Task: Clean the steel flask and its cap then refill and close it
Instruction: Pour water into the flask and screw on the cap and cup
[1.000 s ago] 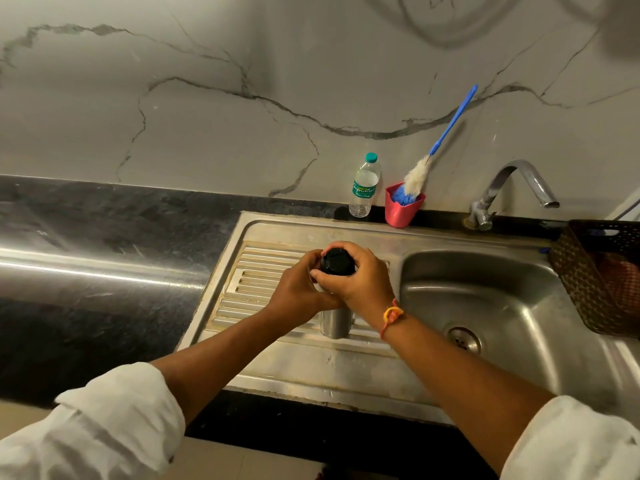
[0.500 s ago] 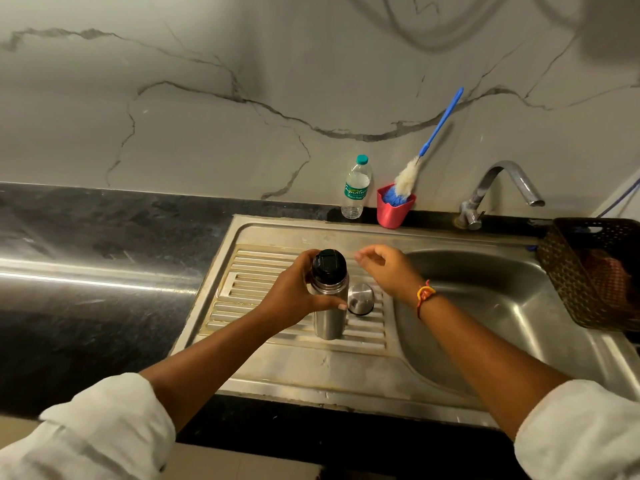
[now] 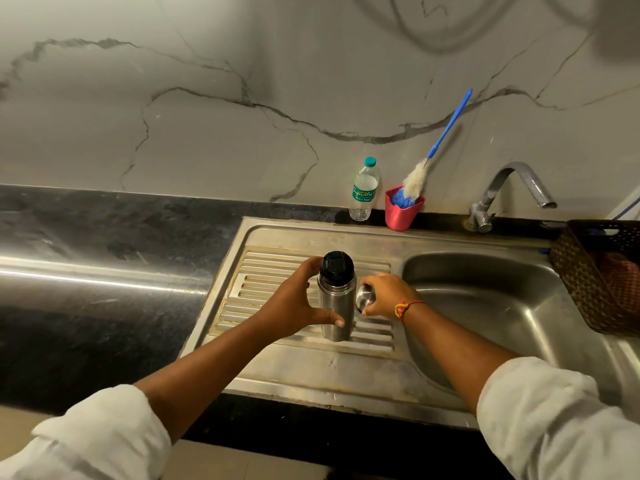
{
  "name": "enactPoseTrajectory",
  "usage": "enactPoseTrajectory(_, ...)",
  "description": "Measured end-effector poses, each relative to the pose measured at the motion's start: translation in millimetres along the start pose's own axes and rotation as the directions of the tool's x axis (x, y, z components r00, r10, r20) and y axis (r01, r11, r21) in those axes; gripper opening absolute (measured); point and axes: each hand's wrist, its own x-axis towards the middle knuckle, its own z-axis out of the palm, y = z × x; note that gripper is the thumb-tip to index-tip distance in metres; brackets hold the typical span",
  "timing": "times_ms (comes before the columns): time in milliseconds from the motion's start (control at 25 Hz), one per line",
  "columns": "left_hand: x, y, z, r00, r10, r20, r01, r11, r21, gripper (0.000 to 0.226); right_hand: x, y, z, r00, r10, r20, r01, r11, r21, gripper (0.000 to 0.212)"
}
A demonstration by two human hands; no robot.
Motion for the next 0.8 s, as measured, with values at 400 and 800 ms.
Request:
enactPoseTrajectory(400,7.9,-0.5,2.4,1.0,-0.019,-0.021,0.017,0.997,-0.072,0.091,-70.0,-60.3,-146.6,0.978,-0.124,-0.168,0.209,0.539,0.816,0.033)
enactPoseTrajectory(800,14.9,-2.3,3.9,0.997,-0.049,-0.061,0.043,0.995,-0.094,0.071,-65.8,-103.3,-143.2,0.86,-0.51,0.031,0.511,0.859,-0.03,0.064)
